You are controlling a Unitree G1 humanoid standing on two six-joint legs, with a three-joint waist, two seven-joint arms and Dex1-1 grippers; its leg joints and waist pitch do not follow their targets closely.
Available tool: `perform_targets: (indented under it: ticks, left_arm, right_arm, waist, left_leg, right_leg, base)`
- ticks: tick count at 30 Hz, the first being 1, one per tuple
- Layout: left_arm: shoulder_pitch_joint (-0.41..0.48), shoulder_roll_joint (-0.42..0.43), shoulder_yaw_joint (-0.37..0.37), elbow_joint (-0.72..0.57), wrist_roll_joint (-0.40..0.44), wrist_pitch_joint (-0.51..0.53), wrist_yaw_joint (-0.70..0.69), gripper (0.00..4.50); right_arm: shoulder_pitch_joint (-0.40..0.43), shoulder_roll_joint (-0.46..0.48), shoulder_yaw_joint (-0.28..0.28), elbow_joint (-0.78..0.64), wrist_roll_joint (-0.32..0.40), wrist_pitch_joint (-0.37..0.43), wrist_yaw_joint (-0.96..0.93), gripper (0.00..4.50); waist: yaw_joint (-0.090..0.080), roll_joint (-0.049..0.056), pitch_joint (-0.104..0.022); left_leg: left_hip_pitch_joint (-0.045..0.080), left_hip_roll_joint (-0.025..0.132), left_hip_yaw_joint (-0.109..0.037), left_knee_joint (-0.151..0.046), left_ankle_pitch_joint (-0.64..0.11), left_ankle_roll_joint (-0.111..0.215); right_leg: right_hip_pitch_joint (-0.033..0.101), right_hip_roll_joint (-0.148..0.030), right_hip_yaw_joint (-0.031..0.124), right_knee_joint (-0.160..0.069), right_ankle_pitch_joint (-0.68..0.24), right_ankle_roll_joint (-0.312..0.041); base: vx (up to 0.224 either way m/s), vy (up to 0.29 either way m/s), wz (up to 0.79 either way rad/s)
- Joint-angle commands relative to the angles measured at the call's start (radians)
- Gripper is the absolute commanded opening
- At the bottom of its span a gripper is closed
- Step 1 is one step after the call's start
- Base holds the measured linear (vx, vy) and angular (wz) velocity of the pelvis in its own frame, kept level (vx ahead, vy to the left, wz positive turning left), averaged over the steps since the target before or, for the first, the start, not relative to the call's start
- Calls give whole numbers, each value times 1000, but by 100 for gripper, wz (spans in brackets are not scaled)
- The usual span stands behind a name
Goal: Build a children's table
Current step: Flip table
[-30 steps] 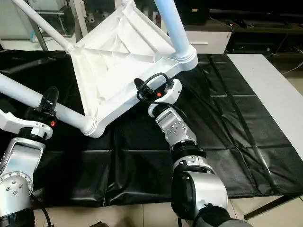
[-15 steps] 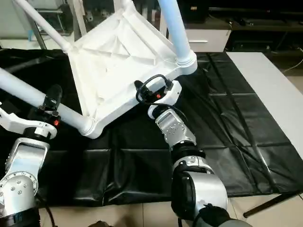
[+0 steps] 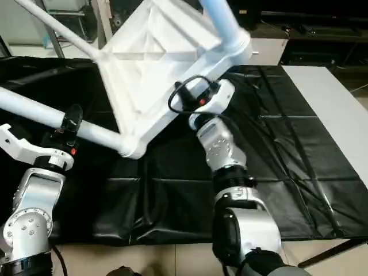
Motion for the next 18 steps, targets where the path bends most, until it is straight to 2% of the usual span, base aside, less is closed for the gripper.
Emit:
perform_targets:
  ticks: [1,2,3,7,11,18]
  left_arm:
    - [-4,14,66,7,30,-66,44,450]
    - [-5,17,71,13,43,-81,50,450]
    - [-7,23,78,24,64,-99,61,450]
    - [-8,28,86,32,81,-121,69,450]
    - [-13,29,104,32,85,-146,83,450]
    - [-18,47,120,63,83,-164,82,450]
  right_arm:
    - [-8,-96,-14,-132,-66,-118,-31,206]
    - [1,-106,-4,-159,-82,-115,-41,206]
    - [13,-119,11,-198,-103,-111,-51,205]
    - [29,-133,21,-249,-109,-88,-64,205]
    - [52,-153,35,-318,-127,-54,-73,199]
    - [80,-172,56,-401,-154,-12,-122,195]
  waist:
    - [-8,-3,-80]
    - [-6,-8,-79]
    - [-3,-7,-80]
    - [4,-10,-81]
    - [2,-14,-80]
    - [-6,-16,-77]
  left_leg:
    - [26,59,-16,-68,11,46]
    - [25,58,-16,-68,17,43]
    - [26,58,-17,-67,25,42]
    - [26,55,-16,-64,39,38]
    - [26,54,-17,-66,22,26]
    - [24,54,-17,-70,-20,10]
  right_leg:
    - [54,-73,53,-54,83,-218]
    - [54,-72,53,-55,82,-211]
    - [54,-72,53,-55,87,-202]
    - [54,-70,54,-52,109,-182]
    - [55,-68,54,-55,107,-174]
    - [54,-69,54,-59,47,-170]
  base:
    - [0,0,0]
    - [0,0,0]
    - [0,0,0]
    - [0,0,0]
    - [0,0,0]
    - [0,0,0]
